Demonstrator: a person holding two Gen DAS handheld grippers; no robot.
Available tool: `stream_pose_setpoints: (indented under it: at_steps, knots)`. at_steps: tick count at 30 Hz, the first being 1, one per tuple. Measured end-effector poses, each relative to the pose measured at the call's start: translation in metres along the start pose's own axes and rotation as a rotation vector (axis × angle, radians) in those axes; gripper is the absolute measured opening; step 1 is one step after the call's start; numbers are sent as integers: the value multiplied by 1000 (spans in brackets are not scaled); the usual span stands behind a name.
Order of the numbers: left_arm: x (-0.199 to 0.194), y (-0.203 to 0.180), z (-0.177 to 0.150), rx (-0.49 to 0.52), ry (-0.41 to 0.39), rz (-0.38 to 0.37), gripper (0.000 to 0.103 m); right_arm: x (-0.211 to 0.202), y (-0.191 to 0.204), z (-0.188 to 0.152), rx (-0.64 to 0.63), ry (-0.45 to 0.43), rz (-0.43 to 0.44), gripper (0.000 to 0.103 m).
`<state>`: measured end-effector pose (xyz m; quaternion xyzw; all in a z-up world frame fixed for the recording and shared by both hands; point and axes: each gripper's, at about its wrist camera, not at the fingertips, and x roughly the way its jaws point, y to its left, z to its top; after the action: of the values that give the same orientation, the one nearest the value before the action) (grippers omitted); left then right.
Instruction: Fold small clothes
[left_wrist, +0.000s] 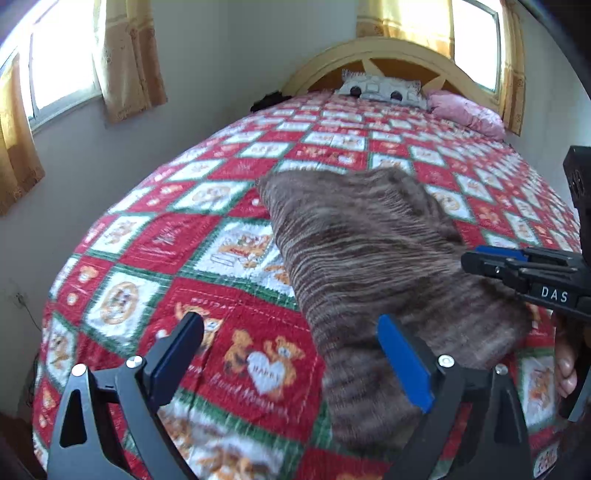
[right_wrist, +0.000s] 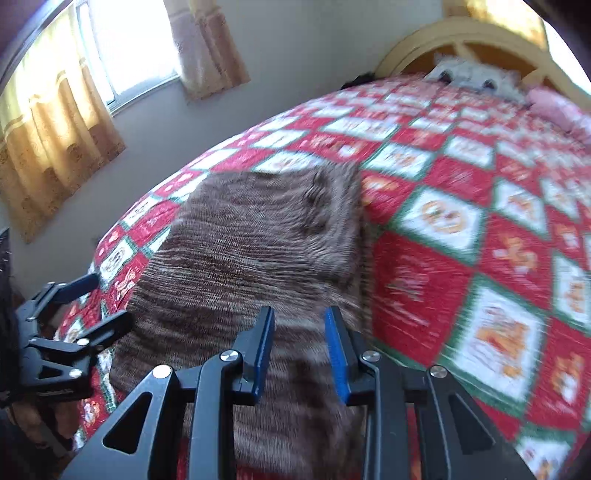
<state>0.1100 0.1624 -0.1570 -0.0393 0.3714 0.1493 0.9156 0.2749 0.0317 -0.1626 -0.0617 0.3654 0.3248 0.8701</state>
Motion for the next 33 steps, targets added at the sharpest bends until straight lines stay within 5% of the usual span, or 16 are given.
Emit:
stream_pose_setpoints:
  at_steps: [2,8,17,33]
  knots:
    - [-20,-1,-1,6,-34,-1,98,-30,7,-5,5,-72,-25,58]
    - [-71,0,2,5,-122,-19,100,-99,31,-18,-21,-207,-53,58]
    - [-118,-13,10,6,-236,-43,102,-159,54,-32,-67,-291,-99,58]
    - [-145,-20,9,9,-297,-56,102,-198,64,-38,-70,-381,-110,58]
